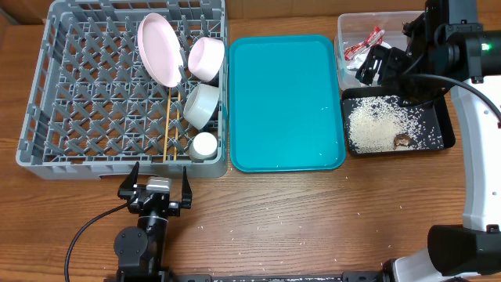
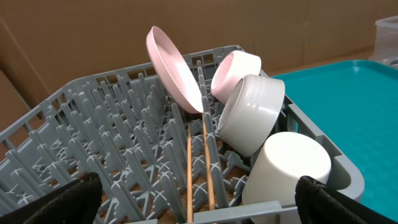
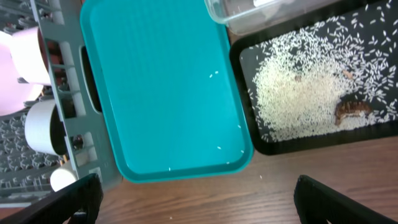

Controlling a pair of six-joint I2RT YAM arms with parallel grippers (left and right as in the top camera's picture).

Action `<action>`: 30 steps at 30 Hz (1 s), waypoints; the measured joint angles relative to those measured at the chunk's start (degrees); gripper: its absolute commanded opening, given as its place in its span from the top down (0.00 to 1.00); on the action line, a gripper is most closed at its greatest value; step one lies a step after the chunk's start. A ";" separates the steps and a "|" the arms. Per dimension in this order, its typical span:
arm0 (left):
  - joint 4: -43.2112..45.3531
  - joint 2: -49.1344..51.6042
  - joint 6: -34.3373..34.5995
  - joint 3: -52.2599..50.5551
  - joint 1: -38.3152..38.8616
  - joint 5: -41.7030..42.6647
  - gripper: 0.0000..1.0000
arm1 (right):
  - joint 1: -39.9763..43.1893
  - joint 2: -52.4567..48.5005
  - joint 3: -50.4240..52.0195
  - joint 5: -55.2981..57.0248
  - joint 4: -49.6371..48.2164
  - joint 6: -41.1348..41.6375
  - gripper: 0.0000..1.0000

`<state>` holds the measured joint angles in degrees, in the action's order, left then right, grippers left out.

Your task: Sort waste into correct bins and load items into the dishwasher

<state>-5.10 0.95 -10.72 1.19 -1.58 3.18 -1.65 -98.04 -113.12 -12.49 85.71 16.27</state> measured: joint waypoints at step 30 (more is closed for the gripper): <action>0.04 -0.20 -0.02 -0.17 0.00 -0.02 0.00 | -1.70 69.90 74.16 4.17 -62.79 -9.70 0.01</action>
<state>-5.06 0.75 -10.74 1.02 -1.58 3.16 -3.36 -28.14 -38.96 -8.32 22.92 6.57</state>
